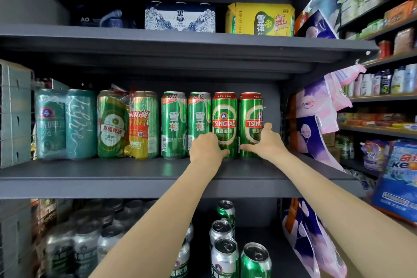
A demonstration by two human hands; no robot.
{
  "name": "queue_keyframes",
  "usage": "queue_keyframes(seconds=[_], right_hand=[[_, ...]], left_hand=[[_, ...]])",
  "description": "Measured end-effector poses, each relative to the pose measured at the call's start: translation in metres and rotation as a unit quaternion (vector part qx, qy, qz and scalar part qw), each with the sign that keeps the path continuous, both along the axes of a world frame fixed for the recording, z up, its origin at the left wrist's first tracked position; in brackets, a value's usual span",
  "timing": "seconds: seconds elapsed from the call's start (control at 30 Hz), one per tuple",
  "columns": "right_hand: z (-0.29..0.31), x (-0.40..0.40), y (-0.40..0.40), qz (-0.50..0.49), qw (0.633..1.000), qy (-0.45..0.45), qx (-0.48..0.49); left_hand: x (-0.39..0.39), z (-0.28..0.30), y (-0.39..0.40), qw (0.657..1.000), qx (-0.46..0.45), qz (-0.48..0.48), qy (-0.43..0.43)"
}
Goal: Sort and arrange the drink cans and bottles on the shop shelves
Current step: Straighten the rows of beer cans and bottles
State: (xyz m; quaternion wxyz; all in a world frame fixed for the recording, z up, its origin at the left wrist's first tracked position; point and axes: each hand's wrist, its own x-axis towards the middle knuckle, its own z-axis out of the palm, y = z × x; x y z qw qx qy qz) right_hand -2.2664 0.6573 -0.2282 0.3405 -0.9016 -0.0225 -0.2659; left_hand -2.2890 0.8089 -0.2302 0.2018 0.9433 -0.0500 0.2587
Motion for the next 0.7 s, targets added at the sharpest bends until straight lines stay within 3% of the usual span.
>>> queue_keyframes(seconds=[0.27,0.7], right_hand=[[-0.005,0.013,0.006,-0.028,0.999,0.004,0.017],[-0.004,0.022,0.016,-0.081,0.997,0.014,0.01]], left_hand=[[0.014,0.001,-0.009,0.999,0.048,0.019,0.003],[0.026,-0.003,-0.008,0.998,0.054,0.031,-0.017]])
